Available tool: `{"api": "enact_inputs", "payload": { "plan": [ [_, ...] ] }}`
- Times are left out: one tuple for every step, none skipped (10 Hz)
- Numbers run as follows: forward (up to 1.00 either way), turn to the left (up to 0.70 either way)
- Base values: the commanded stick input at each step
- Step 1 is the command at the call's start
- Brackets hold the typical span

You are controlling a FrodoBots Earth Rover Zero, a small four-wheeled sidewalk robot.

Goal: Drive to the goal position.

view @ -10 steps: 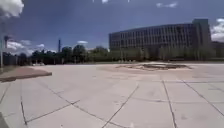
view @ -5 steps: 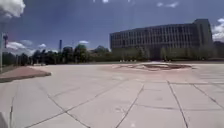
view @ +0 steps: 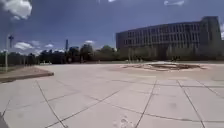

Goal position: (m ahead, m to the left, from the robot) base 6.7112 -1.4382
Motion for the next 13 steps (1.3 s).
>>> {"api": "enact_inputs", "payload": {
  "plan": [
    [0.5, 0.0],
    [0.5, 0.0],
    [0.5, 0.0],
    [0.5, 0.0],
    [0.5, 0.0],
    [0.5, 0.0],
    [0.5, 0.0],
    [0.5, 0.0],
    [0.5, 0.0],
    [0.5, 0.0],
    [0.5, 0.0],
    [0.5, 0.0],
    [0.5, 0.0]
  ]
}}
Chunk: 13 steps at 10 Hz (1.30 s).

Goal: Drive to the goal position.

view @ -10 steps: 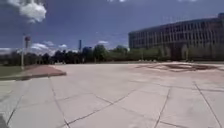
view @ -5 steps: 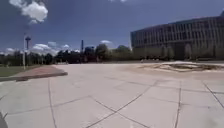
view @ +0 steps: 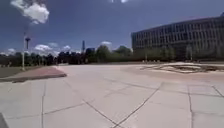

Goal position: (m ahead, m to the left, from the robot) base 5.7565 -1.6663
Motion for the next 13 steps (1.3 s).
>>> {"api": "enact_inputs", "payload": {
  "plan": [
    [0.5, 0.0],
    [0.5, 0.0],
    [0.5, 0.0],
    [0.5, 0.0],
    [0.5, 0.0],
    [0.5, 0.0],
    [0.5, 0.0],
    [0.5, 0.0],
    [0.5, 0.0],
    [0.5, 0.0],
    [0.5, 0.0],
    [0.5, 0.0],
    [0.5, 0.0]
  ]
}}
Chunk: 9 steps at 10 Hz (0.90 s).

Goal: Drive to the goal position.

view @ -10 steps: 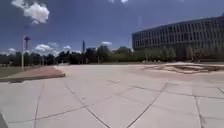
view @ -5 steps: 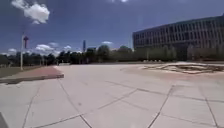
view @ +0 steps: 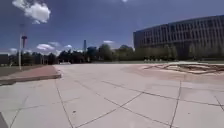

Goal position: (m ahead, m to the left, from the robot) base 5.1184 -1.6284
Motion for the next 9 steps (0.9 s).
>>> {"api": "enact_inputs", "payload": {
  "plan": [
    [0.5, 0.0],
    [0.5, 0.0],
    [0.5, 0.0],
    [0.5, 0.0],
    [0.5, 0.0],
    [0.5, 0.0],
    [0.5, 0.0],
    [0.5, 0.0],
    [0.5, 0.0]
  ]
}}
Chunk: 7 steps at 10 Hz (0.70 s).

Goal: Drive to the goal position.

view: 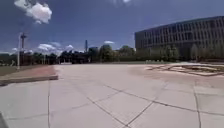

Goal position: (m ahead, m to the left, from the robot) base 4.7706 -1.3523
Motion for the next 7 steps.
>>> {"api": "enact_inputs", "payload": {
  "plan": [
    [0.5, 0.0],
    [0.5, 0.0],
    [0.5, 0.0],
    [0.5, 0.0],
    [0.5, 0.0],
    [0.5, 0.0],
    [0.5, 0.0]
  ]
}}
